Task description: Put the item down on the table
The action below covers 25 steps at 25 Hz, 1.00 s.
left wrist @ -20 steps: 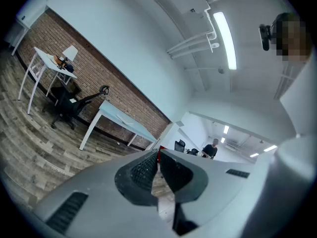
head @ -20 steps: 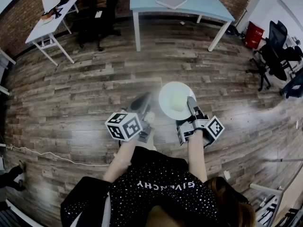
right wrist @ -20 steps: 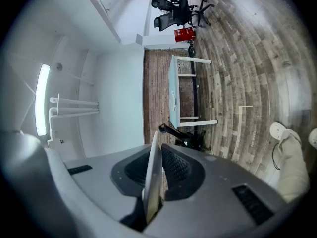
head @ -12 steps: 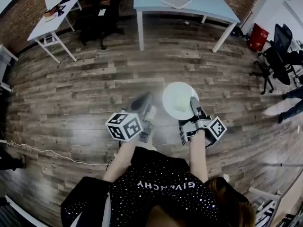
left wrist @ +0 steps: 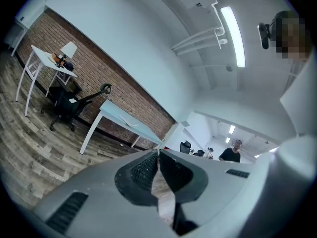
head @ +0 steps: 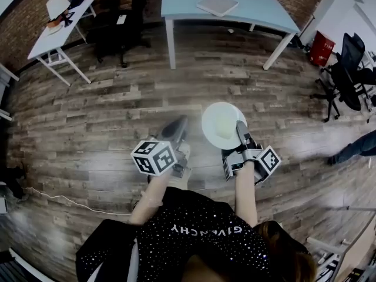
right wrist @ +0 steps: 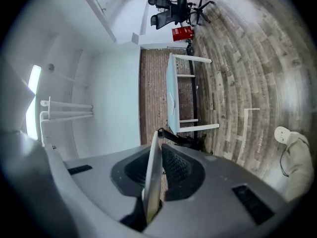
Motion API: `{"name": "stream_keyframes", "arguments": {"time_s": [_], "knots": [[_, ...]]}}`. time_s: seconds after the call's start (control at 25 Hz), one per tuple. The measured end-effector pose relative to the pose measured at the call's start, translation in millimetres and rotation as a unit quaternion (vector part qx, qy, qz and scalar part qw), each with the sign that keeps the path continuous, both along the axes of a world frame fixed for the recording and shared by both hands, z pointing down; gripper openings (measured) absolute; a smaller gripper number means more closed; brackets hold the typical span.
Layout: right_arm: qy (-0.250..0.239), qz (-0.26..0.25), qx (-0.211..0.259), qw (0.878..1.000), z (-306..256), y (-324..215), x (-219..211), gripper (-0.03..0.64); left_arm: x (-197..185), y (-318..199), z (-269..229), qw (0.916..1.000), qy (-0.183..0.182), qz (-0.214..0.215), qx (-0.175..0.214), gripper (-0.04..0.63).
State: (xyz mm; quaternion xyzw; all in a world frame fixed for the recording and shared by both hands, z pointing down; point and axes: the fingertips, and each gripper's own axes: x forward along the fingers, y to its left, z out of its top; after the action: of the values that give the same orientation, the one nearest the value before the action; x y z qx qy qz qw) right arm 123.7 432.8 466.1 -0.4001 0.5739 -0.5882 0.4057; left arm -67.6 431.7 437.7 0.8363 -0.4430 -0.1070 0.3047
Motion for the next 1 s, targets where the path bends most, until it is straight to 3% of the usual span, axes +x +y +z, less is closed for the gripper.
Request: {"name": "stream_keyframes", "arguments": {"time_s": [1.0], "knots": [[-0.003,0.017,0.014,1.000,-25.3,-257.2,-19.7,0.038,0.7,-271.4,-27.3,0.9987,0.005,0.047,0.018,0.025]]}}
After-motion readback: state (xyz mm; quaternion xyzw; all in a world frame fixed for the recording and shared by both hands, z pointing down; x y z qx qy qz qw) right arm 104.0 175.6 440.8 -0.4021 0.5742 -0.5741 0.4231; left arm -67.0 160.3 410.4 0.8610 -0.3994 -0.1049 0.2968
